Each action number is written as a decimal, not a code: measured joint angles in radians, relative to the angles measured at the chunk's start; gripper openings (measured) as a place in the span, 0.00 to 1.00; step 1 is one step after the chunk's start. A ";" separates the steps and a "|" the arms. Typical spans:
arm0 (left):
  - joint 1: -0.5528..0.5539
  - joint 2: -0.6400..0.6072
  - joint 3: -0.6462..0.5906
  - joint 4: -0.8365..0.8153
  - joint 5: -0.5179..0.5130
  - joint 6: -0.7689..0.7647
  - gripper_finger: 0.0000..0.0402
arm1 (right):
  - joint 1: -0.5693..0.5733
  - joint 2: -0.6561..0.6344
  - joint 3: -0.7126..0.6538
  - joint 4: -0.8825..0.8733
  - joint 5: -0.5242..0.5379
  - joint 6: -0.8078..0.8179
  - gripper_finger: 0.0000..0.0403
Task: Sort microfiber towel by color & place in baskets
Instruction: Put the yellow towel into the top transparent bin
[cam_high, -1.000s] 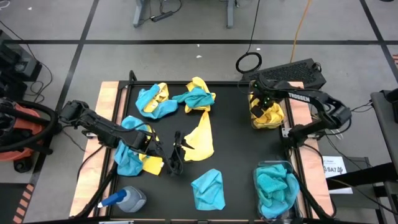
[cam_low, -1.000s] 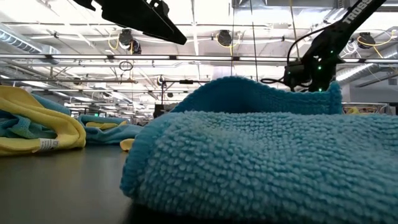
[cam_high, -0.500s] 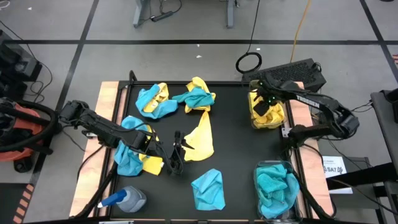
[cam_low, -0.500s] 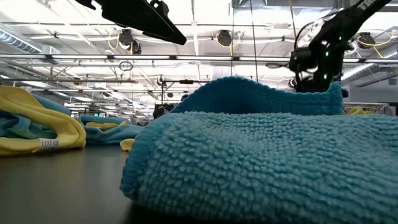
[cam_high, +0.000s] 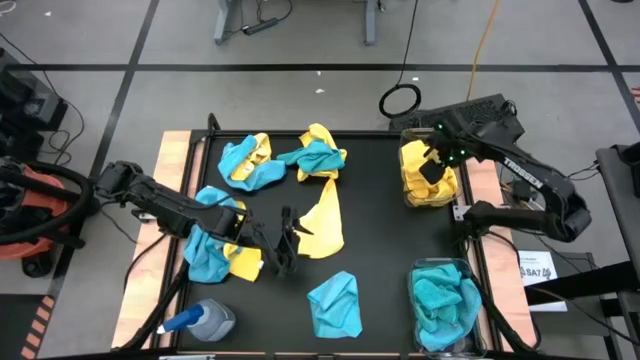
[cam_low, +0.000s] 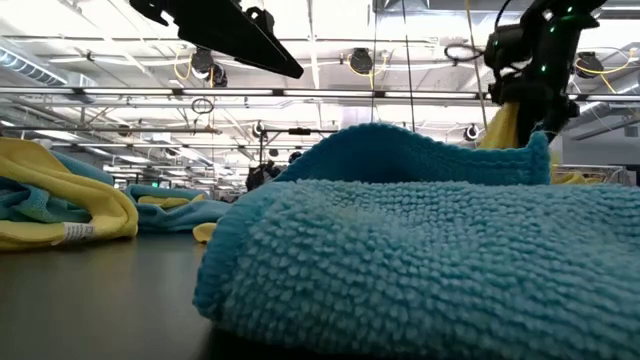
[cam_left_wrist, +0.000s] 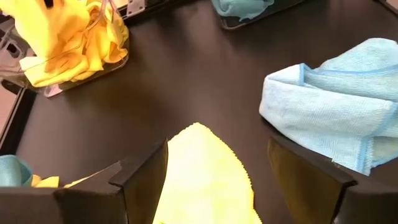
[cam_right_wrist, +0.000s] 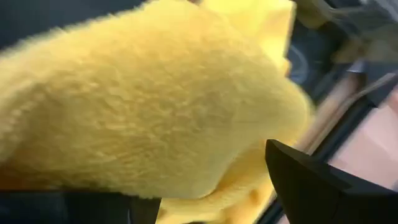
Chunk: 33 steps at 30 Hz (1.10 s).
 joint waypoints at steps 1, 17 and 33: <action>0.003 0.000 0.000 0.000 0.000 0.000 0.70 | 0.002 -0.010 0.007 -0.003 -0.030 0.004 0.64; 0.051 0.000 0.000 0.027 0.000 0.019 0.70 | 0.027 0.084 -0.014 -0.075 0.044 -0.048 0.29; 0.065 0.016 0.000 0.150 0.000 0.054 0.70 | 0.027 0.243 -0.021 -0.264 0.098 -0.138 0.24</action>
